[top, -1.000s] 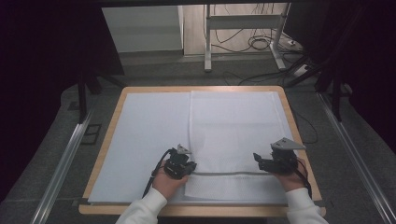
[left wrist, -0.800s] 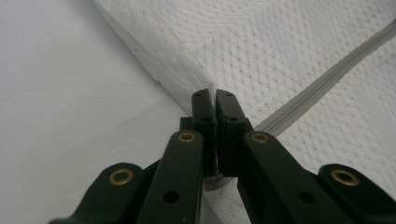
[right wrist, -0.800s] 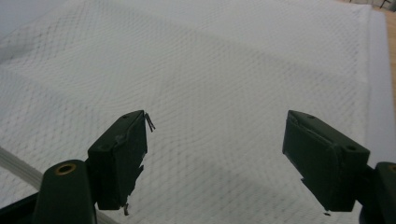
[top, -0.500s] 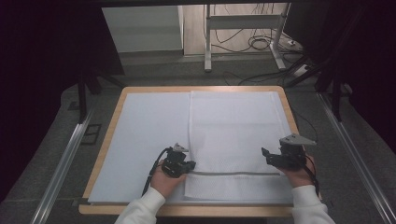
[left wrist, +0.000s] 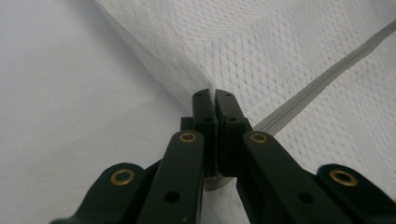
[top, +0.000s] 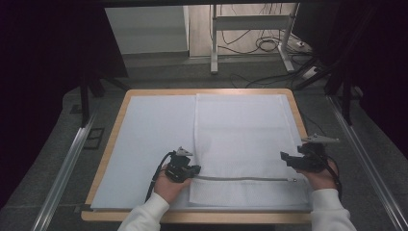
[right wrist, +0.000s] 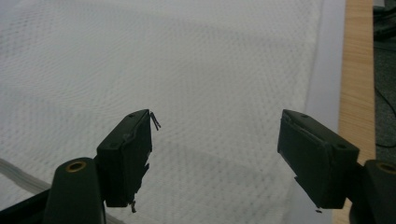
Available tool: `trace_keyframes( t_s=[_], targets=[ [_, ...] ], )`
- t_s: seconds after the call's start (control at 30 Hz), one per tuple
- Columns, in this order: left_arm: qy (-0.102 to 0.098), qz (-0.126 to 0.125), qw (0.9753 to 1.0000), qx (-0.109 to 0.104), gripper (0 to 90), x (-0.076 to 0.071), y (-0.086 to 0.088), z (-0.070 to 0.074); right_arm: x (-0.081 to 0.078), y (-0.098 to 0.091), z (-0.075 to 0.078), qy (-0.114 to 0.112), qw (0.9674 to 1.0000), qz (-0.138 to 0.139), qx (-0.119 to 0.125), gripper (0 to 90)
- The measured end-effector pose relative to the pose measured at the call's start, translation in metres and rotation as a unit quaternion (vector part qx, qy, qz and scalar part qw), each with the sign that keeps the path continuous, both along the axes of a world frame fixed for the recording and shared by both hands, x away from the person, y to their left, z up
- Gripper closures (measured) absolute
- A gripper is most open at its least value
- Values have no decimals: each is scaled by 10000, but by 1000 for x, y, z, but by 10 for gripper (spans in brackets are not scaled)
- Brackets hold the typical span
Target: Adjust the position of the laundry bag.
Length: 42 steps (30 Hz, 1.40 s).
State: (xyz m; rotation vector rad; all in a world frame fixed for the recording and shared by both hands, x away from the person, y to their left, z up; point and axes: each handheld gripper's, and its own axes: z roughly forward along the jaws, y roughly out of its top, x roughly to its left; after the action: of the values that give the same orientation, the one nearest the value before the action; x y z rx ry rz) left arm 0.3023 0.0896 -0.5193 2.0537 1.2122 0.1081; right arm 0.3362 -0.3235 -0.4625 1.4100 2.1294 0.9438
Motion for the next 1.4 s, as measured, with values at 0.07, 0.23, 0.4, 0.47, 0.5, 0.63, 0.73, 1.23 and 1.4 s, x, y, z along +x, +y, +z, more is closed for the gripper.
trace_keyframes(
  t_s=[0.07,0.23,0.4,0.47,0.5,0.63,0.73,1.23,1.4],
  targets=[
    [5,-12,10000,-8,893,0,0,0,3,-5,-2,129,9999,-45,11,277],
    [-22,-16,10000,-13,894,0,0,1,8,-15,-7,345,9991,-220,-69,294],
    [-34,-17,10000,-23,893,0,0,1,12,-21,-12,555,9978,-352,-116,330],
    [-33,-23,10000,-22,893,0,0,1,14,-24,-14,691,9969,-365,-81,345],
    [-33,-25,10000,-22,893,0,0,1,15,-25,-15,727,9967,-366,-79,350],
    [-11,-32,10000,6,894,0,0,0,18,-27,-20,911,9950,-404,-115,372],
    [-2,-30,10000,15,894,0,-1,0,21,-28,-24,1031,9938,-386,-144,386],
    [6,-57,10000,11,893,0,-1,0,25,-28,-33,1339,9897,-466,-208,458],
    [10,-66,10000,20,894,0,-1,0,26,-26,-34,1327,9894,-487,-326,492]
  ],
)
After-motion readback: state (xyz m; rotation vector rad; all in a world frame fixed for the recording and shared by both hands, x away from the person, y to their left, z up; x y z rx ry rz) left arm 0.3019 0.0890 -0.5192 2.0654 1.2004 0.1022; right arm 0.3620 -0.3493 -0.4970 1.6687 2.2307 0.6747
